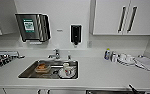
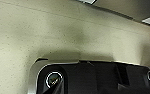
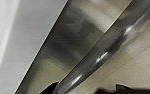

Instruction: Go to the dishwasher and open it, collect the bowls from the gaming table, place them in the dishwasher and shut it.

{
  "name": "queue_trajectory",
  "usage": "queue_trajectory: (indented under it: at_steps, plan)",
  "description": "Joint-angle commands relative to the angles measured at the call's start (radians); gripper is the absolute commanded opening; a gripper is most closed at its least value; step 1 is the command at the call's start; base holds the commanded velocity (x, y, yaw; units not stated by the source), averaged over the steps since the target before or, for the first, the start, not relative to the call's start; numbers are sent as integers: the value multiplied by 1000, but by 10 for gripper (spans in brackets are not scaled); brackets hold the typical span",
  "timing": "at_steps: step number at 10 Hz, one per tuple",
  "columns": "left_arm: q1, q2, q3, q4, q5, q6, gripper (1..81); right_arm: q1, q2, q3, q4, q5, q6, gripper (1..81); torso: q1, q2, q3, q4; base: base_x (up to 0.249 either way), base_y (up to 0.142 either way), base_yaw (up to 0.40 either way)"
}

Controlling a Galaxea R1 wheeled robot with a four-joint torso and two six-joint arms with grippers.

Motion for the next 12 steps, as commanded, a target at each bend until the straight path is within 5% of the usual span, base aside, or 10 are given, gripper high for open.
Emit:
queue_trajectory:
  at_steps: [1, 9, 12]
  plan:
    - [-54, -16, -15, -5, 46, 1, 811, 124, -2, -42, 22, -34, 8, 811, 0, 0, 0, 0, 0, 0, 0]
    - [-54, -11, -17, -5, 46, 1, 811, 81, 12, -109, 23, -28, 10, 811, 0, 0, 0, 0, 0, 0, 0]
    - [-47, -11, -17, -5, 45, 1, 811, 72, 47, -129, 22, -19, 65, 811, 0, 0, -1, 0, 0, 0, 0]
